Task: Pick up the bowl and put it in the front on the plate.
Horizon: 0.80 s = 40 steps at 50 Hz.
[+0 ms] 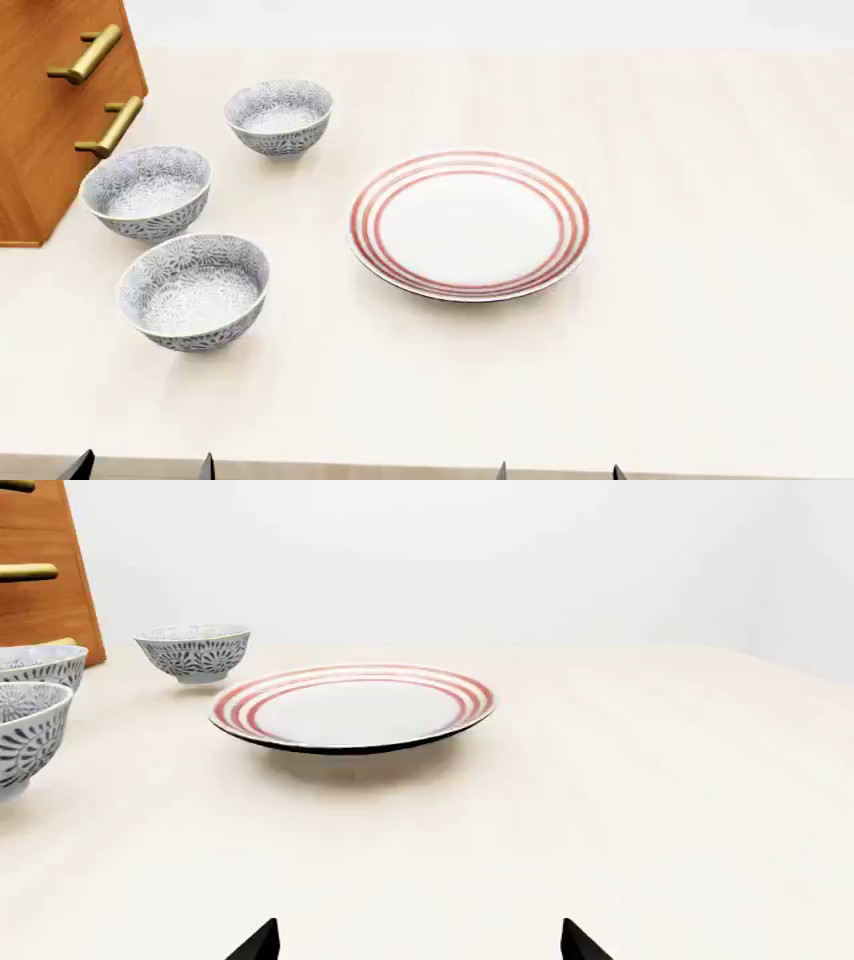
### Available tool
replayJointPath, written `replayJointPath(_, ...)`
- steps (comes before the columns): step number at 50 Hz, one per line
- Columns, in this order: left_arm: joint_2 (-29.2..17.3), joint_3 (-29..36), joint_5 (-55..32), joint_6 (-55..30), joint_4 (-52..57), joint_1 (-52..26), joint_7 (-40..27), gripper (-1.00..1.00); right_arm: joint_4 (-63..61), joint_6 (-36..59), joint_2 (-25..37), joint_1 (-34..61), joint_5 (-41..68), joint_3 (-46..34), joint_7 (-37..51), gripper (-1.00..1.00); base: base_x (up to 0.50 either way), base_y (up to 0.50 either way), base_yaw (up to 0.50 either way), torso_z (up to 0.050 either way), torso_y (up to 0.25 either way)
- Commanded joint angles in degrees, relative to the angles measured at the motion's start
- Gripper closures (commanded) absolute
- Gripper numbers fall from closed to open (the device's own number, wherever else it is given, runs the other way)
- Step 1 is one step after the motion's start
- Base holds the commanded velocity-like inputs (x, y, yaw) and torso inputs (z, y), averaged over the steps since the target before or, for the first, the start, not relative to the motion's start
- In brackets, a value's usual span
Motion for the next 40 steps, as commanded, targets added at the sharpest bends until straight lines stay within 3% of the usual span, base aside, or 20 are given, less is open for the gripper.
replayJointPath(1, -4.16, 5.49, -3.02, 2.29, -0.38, 0.4, -4.21, -1.0, 1.32, -0.17, 3.81, 0.16, 4.08, -4.71, 5.12, -1.0, 0.0, 0.0, 0.0, 0.0, 0.0)
replayJointPath(2, -0.56, 0.61, -0.56, 0.58, -0.61, -0.11, -0.67, -1.0, 0.22, 0.28, 0.5, 0.09, 0.62, -0.69, 0.87, -1.0, 0.0, 0.0, 0.0, 0.0, 0.0)
replayJointPath(27, -3.89, 4.59, -3.12, 1.64, 0.19, 0.11, -4.95, -1.0, 0.0, -0.13, 3.89, 0.28, 3.06, -4.55, 5.67, -1.0, 0.0, 0.0, 0.0, 0.0, 0.0)
replayJointPath(31, -4.14, 4.55, -2.59, 6.35, 1.31, 1.02, -6.14, -1.0, -1.14, -3.84, 4.04, -0.44, 3.67, -4.19, 6.41, -1.0, 0.0, 0.0, 0.0, 0.0, 0.0)
replayJointPath(36, -4.39, 3.63, 2.43, 21.55, 4.51, 3.98, -10.78, -1.0, -4.2, -16.37, 3.51, -2.74, 7.79, -2.31, 6.26, -1.0, 0.0, 0.0, 0.0, 0.0, 0.0)
replayJointPath(40, -4.68, 3.88, 4.43, 23.57, 5.8, 4.63, -12.19, -1.0, -4.49, -18.59, 3.6, -3.11, 8.29, -2.27, 6.93, -1.0, 0.0, 0.0, 0.0, 0.0, 0.0)
